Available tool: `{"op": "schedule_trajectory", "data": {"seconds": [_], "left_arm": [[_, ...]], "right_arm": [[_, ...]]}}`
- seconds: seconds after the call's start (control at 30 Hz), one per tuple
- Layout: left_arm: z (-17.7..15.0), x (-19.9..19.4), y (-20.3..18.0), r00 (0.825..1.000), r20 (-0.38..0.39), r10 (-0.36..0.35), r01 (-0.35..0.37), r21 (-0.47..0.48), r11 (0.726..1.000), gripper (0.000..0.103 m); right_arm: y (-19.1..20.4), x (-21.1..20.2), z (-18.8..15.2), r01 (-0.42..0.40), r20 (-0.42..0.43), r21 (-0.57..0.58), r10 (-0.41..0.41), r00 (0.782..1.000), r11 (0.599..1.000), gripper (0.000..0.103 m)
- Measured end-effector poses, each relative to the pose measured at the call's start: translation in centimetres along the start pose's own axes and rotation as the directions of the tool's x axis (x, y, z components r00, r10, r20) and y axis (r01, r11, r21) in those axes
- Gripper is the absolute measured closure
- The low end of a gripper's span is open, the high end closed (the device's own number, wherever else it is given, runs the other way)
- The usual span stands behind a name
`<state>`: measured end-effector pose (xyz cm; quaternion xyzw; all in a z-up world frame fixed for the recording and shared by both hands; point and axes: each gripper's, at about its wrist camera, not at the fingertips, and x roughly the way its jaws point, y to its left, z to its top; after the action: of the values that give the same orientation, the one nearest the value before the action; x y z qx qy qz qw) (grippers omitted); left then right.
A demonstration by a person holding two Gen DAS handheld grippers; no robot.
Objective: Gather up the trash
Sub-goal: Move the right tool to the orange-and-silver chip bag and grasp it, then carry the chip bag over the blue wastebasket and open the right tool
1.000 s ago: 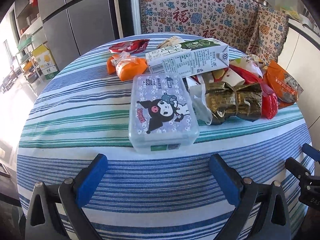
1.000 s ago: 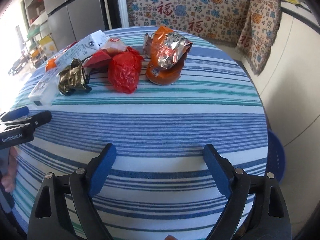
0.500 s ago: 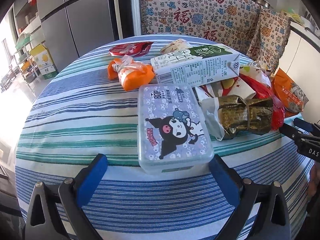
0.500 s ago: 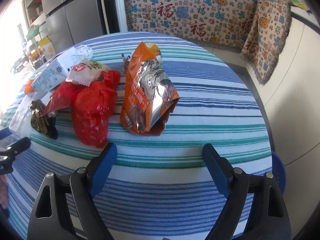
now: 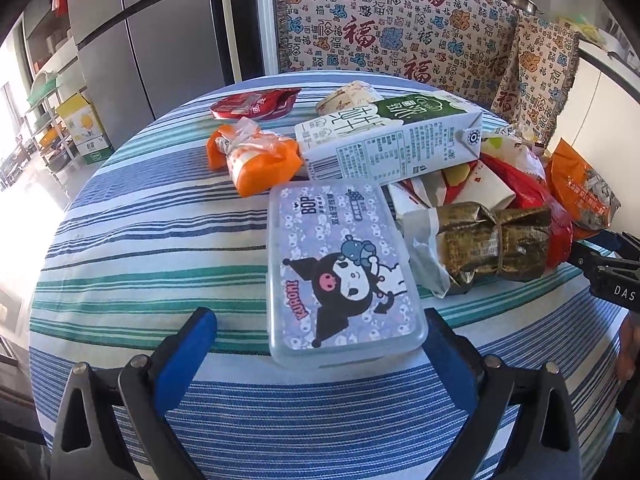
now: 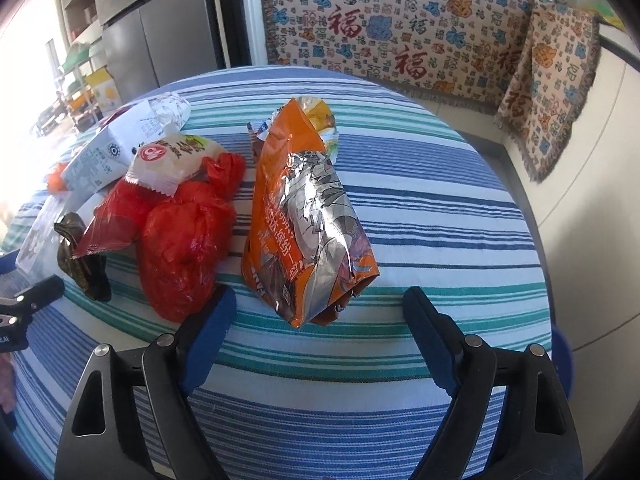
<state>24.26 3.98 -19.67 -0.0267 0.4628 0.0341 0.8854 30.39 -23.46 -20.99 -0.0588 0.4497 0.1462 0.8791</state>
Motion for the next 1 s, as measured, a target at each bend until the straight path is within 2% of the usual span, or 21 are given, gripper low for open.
{"op": "schedule_trajectory", "data": {"seconds": [0.23,0.3,0.33,0.37,0.43,0.5,0.57,0.63,0.7,0.77,0.8,0.83,1.0], "left_arm": [[0.1,0.0,-0.1,1.000,0.008,-0.008,0.008,0.006,1.000,0.006],[0.1,-0.1,-0.2,1.000,0.011,-0.014,0.014,0.010,1.000,0.012],[0.1,-0.2,-0.3,1.000,0.016,-0.018,0.018,0.014,1.000,0.016],[0.2,-0.4,-0.3,1.000,0.019,-0.022,0.022,0.020,1.000,0.025],[0.3,-0.6,-0.4,0.999,0.017,-0.038,0.037,0.029,0.999,0.037],[0.4,-0.7,-0.5,0.999,0.013,-0.048,0.048,0.036,0.998,0.040],[0.4,-0.7,-0.6,0.998,0.012,-0.058,0.057,0.039,0.998,0.040],[0.3,-0.8,-0.7,0.998,0.013,-0.066,0.065,0.050,0.997,0.040],[0.1,-1.0,-0.8,0.997,0.014,-0.071,0.070,0.062,0.996,0.040],[-0.2,-1.3,-0.7,0.997,0.015,-0.079,0.078,0.074,0.994,0.040],[-0.4,-1.5,-0.6,0.996,0.014,-0.083,0.081,0.079,0.994,0.040],[-0.7,-1.7,-0.5,0.996,0.014,-0.085,0.084,0.083,0.993,0.040],[-1.9,-3.2,0.6,0.995,0.017,-0.099,0.097,0.082,0.992,0.041]], "right_arm": [[0.0,0.3,0.6,-0.004,0.003,-0.009,0.004,1.000,1.000,0.019],[0.0,0.4,0.7,-0.007,0.001,-0.014,0.007,1.000,1.000,0.020],[0.0,0.3,0.8,-0.009,0.001,-0.019,0.009,1.000,1.000,0.026],[0.0,0.1,0.9,-0.016,-0.002,-0.024,0.016,1.000,1.000,0.037],[-0.1,-0.6,1.4,-0.020,0.004,-0.037,0.020,1.000,0.999,0.047],[-0.1,-1.7,1.6,-0.023,0.036,-0.043,0.025,0.999,0.999,0.045],[-0.5,-2.7,2.2,-0.045,0.062,-0.034,0.047,0.997,0.998,0.028],[-0.8,-2.9,2.7,-0.057,0.047,-0.025,0.059,0.997,0.998,0.028],[-0.9,-2.7,3.1,-0.055,0.021,-0.028,0.056,0.998,0.998,0.037],[-1.1,-2.7,3.3,-0.063,0.005,-0.033,0.063,0.998,0.997,0.077],[-1.2,-2.8,3.1,-0.065,0.003,-0.028,0.065,0.998,0.997,0.083],[-1.5,-3.1,3.1,-0.070,0.007,-0.015,0.070,0.998,0.997,0.088],[-2.2,-4.8,2.3,-0.107,0.028,0.030,0.107,0.994,0.994,0.089]]}}
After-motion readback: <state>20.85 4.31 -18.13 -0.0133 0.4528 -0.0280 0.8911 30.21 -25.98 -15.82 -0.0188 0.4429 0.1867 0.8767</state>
